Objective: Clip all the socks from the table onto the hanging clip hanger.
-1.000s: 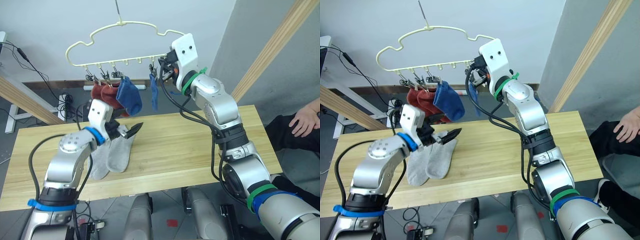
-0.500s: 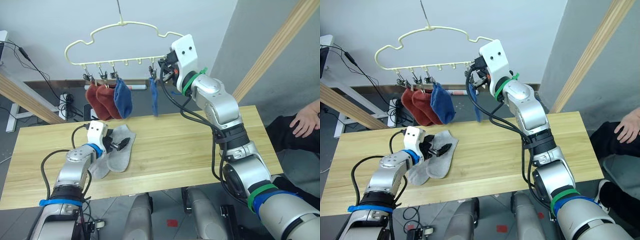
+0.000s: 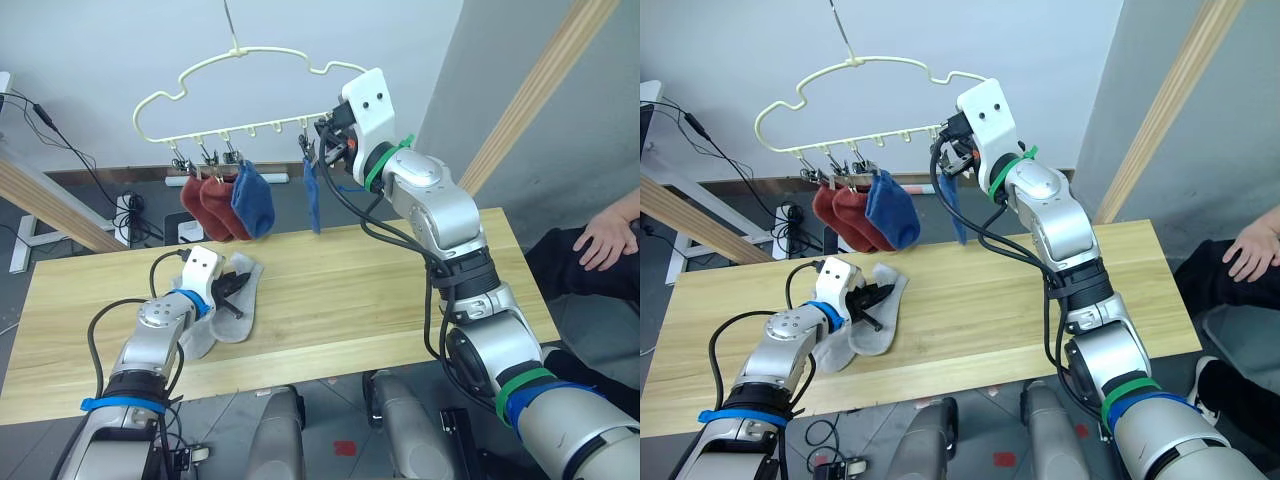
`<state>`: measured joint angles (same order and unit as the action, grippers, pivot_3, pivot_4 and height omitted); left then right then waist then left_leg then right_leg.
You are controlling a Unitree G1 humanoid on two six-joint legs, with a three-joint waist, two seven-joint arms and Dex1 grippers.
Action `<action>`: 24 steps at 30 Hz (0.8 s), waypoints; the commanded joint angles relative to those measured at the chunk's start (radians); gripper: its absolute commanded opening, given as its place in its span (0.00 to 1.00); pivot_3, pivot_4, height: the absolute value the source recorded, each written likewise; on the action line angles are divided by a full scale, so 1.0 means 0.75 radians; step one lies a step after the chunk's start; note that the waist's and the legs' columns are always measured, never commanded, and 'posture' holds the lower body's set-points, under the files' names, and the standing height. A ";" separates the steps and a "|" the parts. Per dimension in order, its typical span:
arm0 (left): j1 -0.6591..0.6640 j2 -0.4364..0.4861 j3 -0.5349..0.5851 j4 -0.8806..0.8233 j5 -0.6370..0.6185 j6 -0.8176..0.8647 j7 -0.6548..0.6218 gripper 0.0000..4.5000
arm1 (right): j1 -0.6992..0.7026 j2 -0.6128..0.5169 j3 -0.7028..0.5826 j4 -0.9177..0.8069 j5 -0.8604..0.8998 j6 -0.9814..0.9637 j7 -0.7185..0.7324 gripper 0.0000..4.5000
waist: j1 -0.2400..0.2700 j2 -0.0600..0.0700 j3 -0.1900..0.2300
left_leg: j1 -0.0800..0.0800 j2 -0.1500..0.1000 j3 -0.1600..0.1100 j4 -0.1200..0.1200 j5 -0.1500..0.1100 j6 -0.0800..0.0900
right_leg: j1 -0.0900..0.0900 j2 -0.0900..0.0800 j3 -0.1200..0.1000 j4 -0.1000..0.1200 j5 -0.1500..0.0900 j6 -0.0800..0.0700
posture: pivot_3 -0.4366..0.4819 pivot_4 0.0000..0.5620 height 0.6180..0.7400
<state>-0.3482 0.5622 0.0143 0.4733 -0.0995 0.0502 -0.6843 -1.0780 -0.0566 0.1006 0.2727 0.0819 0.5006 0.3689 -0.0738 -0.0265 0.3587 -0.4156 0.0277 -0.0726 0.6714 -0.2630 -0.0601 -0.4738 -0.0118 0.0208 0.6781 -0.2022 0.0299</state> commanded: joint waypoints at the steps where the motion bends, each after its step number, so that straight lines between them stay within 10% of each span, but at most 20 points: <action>1: 0.021 -0.038 -0.011 -0.238 -0.108 0.007 -0.123 0.00 | 0.000 0.005 -0.002 -0.062 0.011 -0.005 0.001 0.00 | -0.001 0.000 0.000 | -0.001 0.000 0.000 0.000 0.000 0.000 | 0.000 0.000 0.000 0.000 0.000 0.000 | 0.37 0.64 1.00; 11: -0.123 -0.204 -0.063 -0.679 -0.351 0.331 -0.205 0.00 | -0.007 0.008 -0.008 -0.052 0.017 0.000 0.004 0.00 | -0.005 0.000 0.000 | -0.005 -0.001 -0.001 0.003 0.000 0.000 | 0.000 0.000 0.001 -0.002 0.000 0.000 | 0.37 0.65 1.00; 24: -0.312 -0.386 -0.049 -0.518 -0.302 0.283 -0.009 0.00 | -0.014 0.011 -0.009 -0.055 0.039 0.017 0.003 0.00 | -0.012 0.000 0.000 | -0.005 -0.001 -0.001 0.006 0.000 0.000 | 0.000 0.001 0.002 -0.001 0.000 0.000 | 0.37 0.65 1.00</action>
<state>-0.5653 0.2837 -0.0324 0.0871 -0.3281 0.2918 -0.6999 -1.0774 -0.0532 0.0997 0.2701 0.1008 0.5127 0.3701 -0.0825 -0.0267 0.3588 -0.4193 0.0268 -0.0735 0.6760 -0.2629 -0.0601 -0.4735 -0.0109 0.0221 0.6775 -0.2022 0.0297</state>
